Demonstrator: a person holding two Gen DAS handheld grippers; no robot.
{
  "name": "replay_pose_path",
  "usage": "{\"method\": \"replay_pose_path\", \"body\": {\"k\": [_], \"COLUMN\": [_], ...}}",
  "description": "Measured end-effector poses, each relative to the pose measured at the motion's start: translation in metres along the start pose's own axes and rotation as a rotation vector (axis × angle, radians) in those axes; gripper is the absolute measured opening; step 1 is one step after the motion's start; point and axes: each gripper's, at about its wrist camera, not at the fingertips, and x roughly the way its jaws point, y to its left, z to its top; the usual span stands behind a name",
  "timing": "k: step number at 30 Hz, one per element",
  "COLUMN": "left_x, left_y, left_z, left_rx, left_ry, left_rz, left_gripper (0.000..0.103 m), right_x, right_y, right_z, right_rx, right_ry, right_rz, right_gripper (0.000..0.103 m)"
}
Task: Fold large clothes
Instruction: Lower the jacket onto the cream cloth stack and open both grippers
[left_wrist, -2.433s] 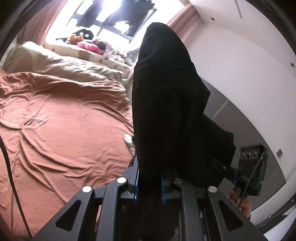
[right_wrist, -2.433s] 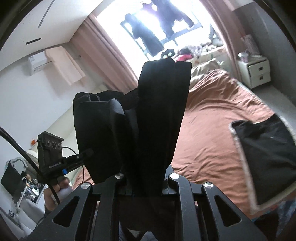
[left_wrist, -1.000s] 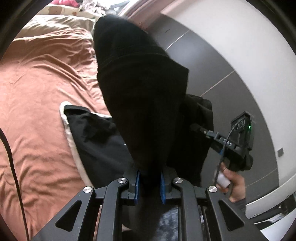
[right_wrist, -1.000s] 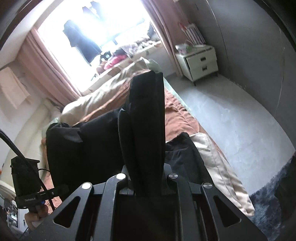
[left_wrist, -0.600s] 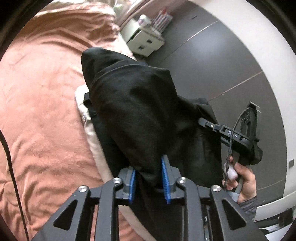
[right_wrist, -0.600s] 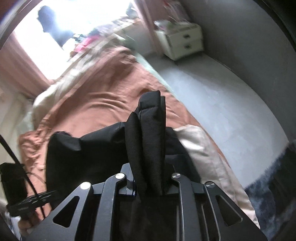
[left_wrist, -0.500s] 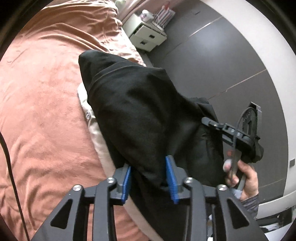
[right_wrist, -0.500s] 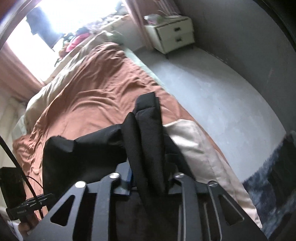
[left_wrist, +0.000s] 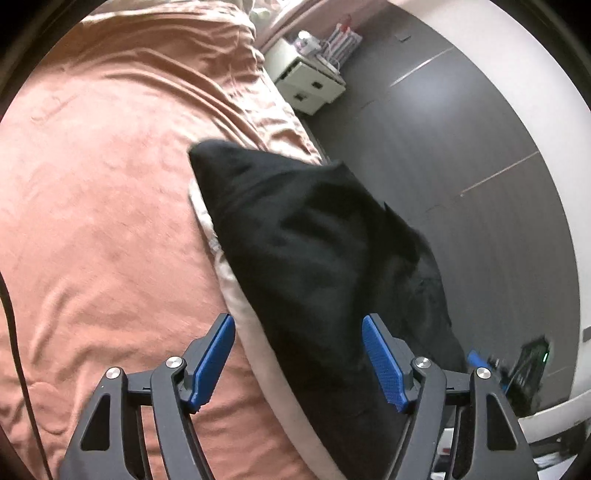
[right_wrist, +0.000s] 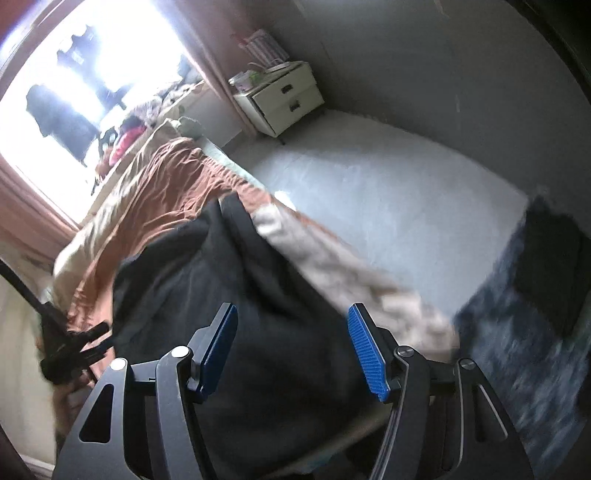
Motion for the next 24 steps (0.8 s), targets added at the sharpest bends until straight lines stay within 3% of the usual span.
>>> {"method": "replay_pose_path", "body": {"k": [2, 8, 13, 19, 22, 24], "left_x": [0.007, 0.017, 0.025, 0.04, 0.031, 0.015], "left_y": [-0.003, -0.023, -0.033, -0.03, -0.029, -0.029], "left_z": [0.002, 0.017, 0.028, 0.038, 0.042, 0.043], "left_rx": [0.018, 0.092, 0.133, 0.145, 0.124, 0.121], "left_ry": [0.01, 0.012, 0.016, 0.012, -0.009, -0.068], "left_rz": [0.008, 0.051, 0.075, 0.118, 0.123, 0.154], "left_gripper": [0.05, 0.04, 0.039, 0.041, 0.044, 0.044], "right_x": [-0.018, -0.03, -0.006, 0.007, -0.006, -0.022], "right_y": [-0.014, -0.052, -0.064, -0.083, -0.091, -0.102], "right_z": [-0.024, -0.071, -0.067, -0.058, -0.051, -0.046], "right_rx": [0.033, 0.13, 0.17, 0.236, 0.224, 0.238], "right_ry": [-0.013, -0.003, 0.005, -0.048, -0.102, -0.133], "right_rz": [0.01, 0.093, 0.11, 0.061, -0.027, -0.09], "right_gripper": [0.061, 0.061, 0.06, 0.057, 0.057, 0.057]}}
